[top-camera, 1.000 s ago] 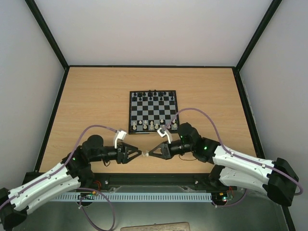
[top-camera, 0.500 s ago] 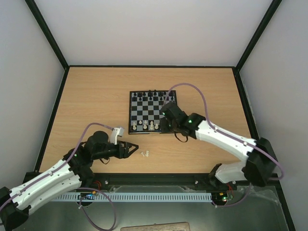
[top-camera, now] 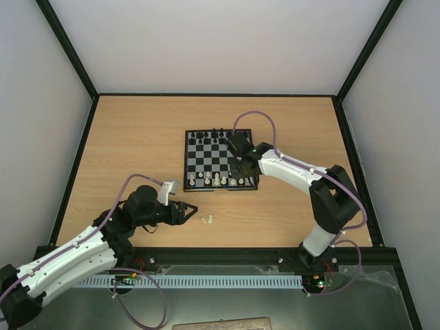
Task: Set up the chess pieces on the board
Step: Place the chess piece on the chessboard, then pick up the chess piece at the center of the board.
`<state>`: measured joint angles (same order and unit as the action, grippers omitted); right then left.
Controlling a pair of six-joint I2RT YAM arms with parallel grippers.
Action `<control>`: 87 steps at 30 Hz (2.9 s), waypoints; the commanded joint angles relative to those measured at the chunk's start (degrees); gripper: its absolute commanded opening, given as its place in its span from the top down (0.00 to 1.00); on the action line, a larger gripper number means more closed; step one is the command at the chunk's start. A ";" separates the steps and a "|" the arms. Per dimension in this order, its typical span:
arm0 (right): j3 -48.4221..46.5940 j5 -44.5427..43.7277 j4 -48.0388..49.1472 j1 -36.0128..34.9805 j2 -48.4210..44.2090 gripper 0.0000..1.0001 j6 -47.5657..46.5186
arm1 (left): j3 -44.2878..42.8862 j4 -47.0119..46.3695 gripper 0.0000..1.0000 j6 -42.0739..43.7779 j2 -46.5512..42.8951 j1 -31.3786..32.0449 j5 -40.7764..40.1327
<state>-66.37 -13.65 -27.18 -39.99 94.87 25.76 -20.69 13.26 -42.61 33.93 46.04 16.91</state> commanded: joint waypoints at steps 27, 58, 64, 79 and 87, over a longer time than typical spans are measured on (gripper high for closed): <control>-4.93 4.42 -0.59 3.07 9.64 0.94 -3.52 | -0.04 -0.64 0.38 1.52 0.37 -1.42 2.69; -1.85 8.91 0.04 2.62 -9.99 0.74 -2.81 | -0.15 -0.66 0.37 1.15 3.28 -2.28 1.43; 7.17 17.61 2.58 -1.41 -20.29 0.73 -1.08 | 0.14 -1.10 0.33 0.21 6.27 -2.31 -1.29; 27.78 24.51 12.12 -2.60 -31.08 0.72 3.30 | -5.54 -0.95 0.38 0.65 24.44 5.05 -8.96; 29.17 26.26 13.25 -2.64 -31.61 0.72 2.46 | -7.69 -3.80 0.50 -4.84 32.87 9.28 -11.46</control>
<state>-38.24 10.63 -14.66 -42.46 64.38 28.51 -26.72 10.22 -44.21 64.01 54.46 7.57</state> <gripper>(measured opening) 0.280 0.512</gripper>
